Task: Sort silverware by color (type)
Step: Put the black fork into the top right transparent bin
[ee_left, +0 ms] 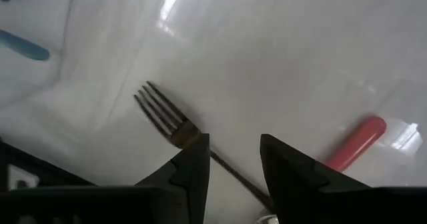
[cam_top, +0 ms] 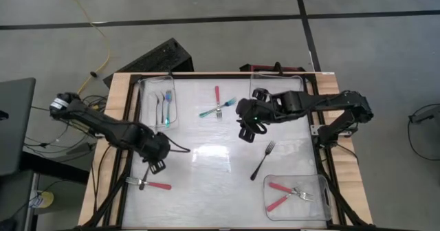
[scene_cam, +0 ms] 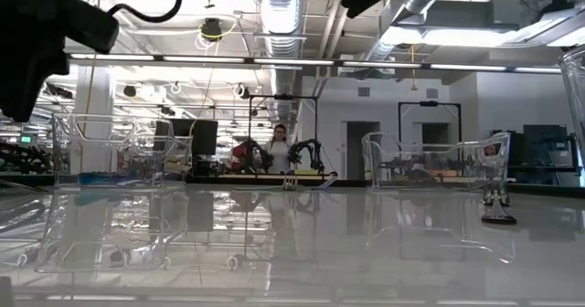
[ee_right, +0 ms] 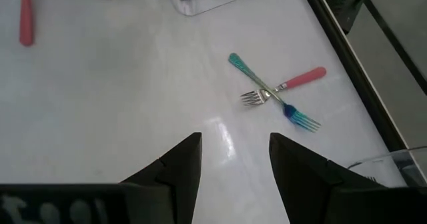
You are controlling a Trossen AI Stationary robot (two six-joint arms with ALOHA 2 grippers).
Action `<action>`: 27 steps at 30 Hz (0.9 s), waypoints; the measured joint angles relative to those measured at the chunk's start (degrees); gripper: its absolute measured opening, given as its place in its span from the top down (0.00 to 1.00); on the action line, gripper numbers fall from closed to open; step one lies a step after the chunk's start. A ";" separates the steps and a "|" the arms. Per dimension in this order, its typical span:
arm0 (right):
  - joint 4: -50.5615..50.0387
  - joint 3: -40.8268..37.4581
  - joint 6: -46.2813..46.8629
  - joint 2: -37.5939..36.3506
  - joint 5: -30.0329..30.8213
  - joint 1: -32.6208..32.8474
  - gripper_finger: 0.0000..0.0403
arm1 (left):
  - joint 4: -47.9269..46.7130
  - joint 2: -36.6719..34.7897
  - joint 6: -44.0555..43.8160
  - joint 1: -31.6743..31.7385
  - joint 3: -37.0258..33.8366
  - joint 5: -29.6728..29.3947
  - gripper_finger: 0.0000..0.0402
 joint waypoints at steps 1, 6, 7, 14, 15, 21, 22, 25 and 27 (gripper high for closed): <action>-0.02 0.01 -0.02 0.00 0.00 -0.09 0.51 | -0.03 0.61 -1.01 -0.76 0.00 -0.10 0.70; -0.63 0.00 -0.09 0.00 -0.33 -0.10 0.51 | -2.16 2.72 -6.51 -4.79 -0.01 -1.67 0.63; -0.77 0.00 -0.17 0.00 -0.82 -0.10 0.51 | -2.73 2.86 -7.88 -5.48 -0.02 -2.25 0.61; -0.92 0.02 -1.46 0.00 -2.67 -0.10 0.51 | -9.94 3.67 -15.41 -6.96 -0.04 -4.28 0.45; -1.05 0.01 -1.46 0.00 -2.67 -0.10 0.51 | -9.89 3.76 -15.97 -7.03 -0.20 -4.19 0.44; -2.33 0.01 -1.22 0.00 -2.67 0.52 0.51 | 4.05 3.86 -16.66 -7.03 -6.78 -0.33 0.40; -2.50 0.00 -1.07 0.00 -2.68 0.69 0.51 | 5.49 3.86 -17.53 -7.05 -7.86 -0.10 0.40; -3.31 0.01 -1.03 0.00 -2.68 1.32 0.51 | 5.42 3.86 -21.07 -7.09 -9.55 -0.38 0.40; -3.56 0.00 -1.03 0.00 -2.67 1.74 0.51 | 4.86 3.85 -22.27 -7.10 -10.23 -0.37 0.40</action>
